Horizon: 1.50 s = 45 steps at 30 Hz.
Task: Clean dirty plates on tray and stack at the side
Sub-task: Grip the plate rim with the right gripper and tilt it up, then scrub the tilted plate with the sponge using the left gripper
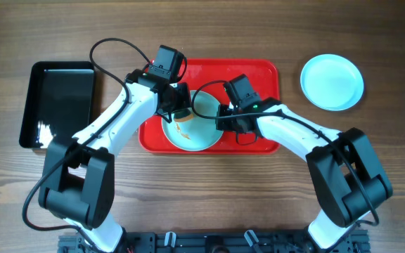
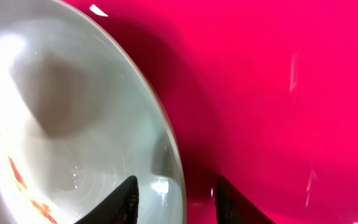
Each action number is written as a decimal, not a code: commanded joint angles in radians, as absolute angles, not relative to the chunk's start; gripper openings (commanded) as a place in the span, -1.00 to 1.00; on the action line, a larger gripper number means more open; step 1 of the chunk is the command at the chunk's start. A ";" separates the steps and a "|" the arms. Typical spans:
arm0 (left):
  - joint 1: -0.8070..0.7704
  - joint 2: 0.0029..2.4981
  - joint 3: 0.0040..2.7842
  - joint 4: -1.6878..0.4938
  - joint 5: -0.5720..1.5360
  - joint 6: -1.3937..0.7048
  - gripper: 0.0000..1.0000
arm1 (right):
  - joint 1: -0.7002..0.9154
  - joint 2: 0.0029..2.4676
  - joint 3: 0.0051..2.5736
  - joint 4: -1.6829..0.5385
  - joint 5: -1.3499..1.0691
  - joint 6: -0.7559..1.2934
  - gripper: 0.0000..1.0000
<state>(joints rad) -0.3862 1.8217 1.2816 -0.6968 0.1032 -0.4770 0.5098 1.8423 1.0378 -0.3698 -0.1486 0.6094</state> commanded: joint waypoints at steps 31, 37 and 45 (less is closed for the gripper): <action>-0.391 1.829 1.275 -0.700 0.112 -0.476 -0.92 | 0.500 1.932 1.088 -0.239 -0.086 0.267 -0.91; -0.391 1.829 1.275 -0.708 0.112 -0.476 -0.92 | 0.474 1.932 1.089 -0.244 -0.086 0.394 -0.91; -0.414 1.829 1.275 -0.712 0.116 -0.476 -0.92 | 0.456 1.932 1.089 -0.268 -0.085 0.434 -0.91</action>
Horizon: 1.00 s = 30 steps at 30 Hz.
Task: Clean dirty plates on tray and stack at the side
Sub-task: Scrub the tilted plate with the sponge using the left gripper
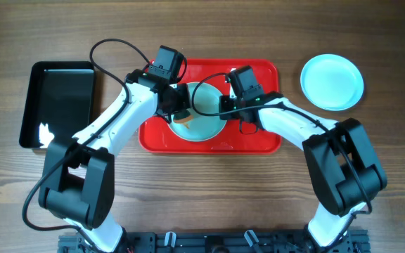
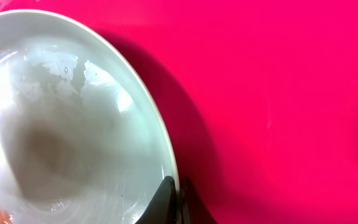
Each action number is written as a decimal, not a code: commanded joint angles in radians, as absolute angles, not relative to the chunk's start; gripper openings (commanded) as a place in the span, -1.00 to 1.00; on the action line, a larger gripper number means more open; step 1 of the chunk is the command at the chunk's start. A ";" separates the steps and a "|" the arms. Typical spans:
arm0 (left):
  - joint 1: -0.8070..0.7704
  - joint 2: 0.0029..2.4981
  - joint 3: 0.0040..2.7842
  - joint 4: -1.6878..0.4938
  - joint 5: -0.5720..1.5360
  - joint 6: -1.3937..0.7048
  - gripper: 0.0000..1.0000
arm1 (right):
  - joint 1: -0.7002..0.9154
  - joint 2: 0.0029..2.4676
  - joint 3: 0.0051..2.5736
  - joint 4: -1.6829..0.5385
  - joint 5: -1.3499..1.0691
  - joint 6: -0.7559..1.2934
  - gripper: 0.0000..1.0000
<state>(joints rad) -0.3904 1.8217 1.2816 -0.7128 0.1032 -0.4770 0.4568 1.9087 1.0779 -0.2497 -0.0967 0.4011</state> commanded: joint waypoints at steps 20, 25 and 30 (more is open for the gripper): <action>-0.469 1.829 1.275 -0.621 0.074 -0.480 -0.92 | 0.456 1.932 1.089 -0.307 -0.090 0.714 -0.92; -0.469 1.834 1.275 -0.623 -0.002 -0.481 -0.92 | 0.456 1.932 1.089 -0.316 -0.090 0.789 -0.91; -0.467 1.871 1.275 -0.612 -0.010 -0.519 -0.92 | 0.456 1.932 1.089 -0.310 -0.097 0.770 -0.91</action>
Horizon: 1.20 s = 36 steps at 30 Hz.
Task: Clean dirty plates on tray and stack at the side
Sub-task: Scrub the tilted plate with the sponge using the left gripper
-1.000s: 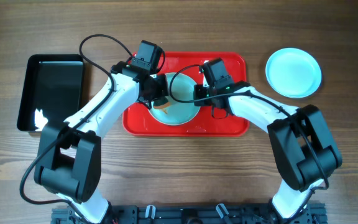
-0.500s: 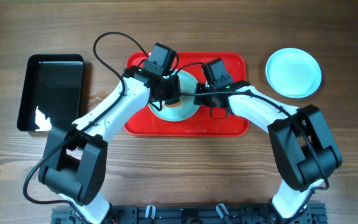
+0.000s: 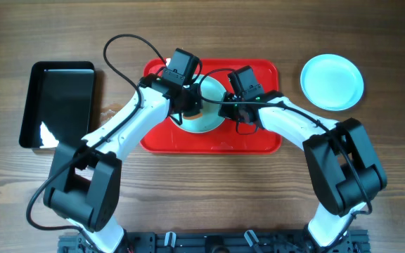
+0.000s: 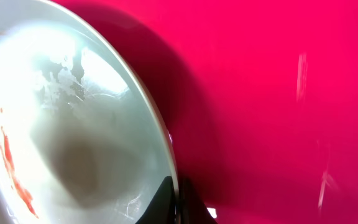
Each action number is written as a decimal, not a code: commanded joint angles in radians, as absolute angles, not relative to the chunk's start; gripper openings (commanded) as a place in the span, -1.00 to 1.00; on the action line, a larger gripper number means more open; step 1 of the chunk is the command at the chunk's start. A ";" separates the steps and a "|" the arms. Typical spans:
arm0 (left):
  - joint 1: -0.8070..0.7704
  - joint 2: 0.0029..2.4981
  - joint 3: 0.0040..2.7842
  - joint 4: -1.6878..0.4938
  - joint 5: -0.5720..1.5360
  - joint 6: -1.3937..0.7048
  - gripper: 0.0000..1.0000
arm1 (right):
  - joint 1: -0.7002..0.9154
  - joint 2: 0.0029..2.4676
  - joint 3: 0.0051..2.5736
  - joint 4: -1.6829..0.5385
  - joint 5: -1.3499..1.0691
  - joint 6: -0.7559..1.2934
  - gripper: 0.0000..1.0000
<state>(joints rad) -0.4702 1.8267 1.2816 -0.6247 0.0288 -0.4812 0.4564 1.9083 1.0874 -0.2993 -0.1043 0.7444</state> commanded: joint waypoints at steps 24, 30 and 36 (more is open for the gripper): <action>-0.470 2.077 1.275 -0.533 0.050 -0.497 -0.92 | 0.456 1.932 1.089 -0.303 -0.097 0.759 -0.92; -0.454 2.083 1.275 -0.603 -0.106 -0.402 -0.92 | 0.456 1.932 1.089 -0.302 -0.091 0.735 -0.92; -0.439 2.029 1.297 -0.668 -0.307 -0.397 -0.92 | 0.456 1.932 1.089 -0.303 -0.086 0.735 -0.91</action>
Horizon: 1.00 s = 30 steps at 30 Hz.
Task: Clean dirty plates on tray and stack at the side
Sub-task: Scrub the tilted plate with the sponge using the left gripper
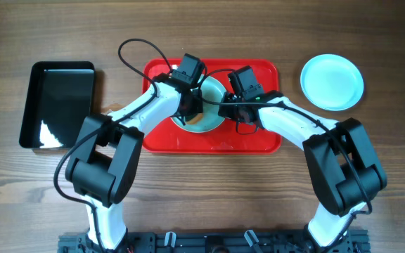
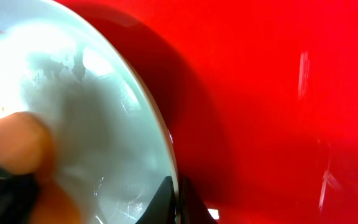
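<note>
A pale plate (image 1: 211, 116) (image 2: 104, 124) is tipped up over the red tray (image 1: 259, 137) (image 2: 278, 93). My right gripper (image 1: 224, 111) (image 2: 176, 198) is shut on its right rim, one finger inside and one outside. From the left, my left gripper (image 1: 190, 109) reaches onto the plate, shut on an orange sponge (image 2: 14, 142). The sponge presses against the plate's inner face. A wet, smeared patch shows on the plate above the sponge. A clean pale blue plate (image 1: 332, 81) lies on the table to the right of the tray.
A black rectangular bin (image 1: 56, 104) sits at the left of the wooden table. Both arms cross over the tray's middle, and cables loop above its back edge. Bare tray floor shows along the front and right.
The orange sponge in my left gripper now lies on the plate's inner face, where a red smear showed before. My left arm has shifted right. The right gripper holds the rim as before.
First the smeared plate lay at the tray's front with my right gripper open around its rim. Then that gripper was shut on the rim and the plate stood further back. Later it was tipped up, with the left gripper beside it. Now the sponge is on it.
</note>
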Each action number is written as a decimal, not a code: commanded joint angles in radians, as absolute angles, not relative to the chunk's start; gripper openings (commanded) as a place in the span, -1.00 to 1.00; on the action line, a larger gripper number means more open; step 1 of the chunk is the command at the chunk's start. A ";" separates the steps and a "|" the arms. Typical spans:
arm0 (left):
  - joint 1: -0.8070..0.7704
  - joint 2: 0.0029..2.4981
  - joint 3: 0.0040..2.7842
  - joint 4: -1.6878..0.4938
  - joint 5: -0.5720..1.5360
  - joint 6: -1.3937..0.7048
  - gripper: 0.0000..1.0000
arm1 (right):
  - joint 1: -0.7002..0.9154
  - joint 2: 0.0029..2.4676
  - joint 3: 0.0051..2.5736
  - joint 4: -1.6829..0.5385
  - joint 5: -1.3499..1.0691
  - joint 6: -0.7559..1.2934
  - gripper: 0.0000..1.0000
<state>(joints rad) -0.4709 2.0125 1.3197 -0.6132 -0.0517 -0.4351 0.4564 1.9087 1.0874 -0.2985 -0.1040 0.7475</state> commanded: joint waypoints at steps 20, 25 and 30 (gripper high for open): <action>-0.441 1.927 1.346 -0.536 0.046 -0.413 -0.92 | 0.456 1.932 1.089 -0.303 -0.090 0.733 -0.91; -0.441 1.994 1.346 -0.528 0.049 -0.458 -0.92 | 0.456 1.932 1.089 -0.303 -0.090 0.733 -0.91; -0.441 2.058 1.346 -0.477 0.124 -0.458 -0.92 | 0.456 1.932 1.089 -0.303 -0.090 0.733 -0.91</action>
<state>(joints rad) -0.4438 2.0079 1.3327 -0.5087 0.0383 -0.4389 0.4564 1.9087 1.0874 -0.2981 -0.1040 0.7403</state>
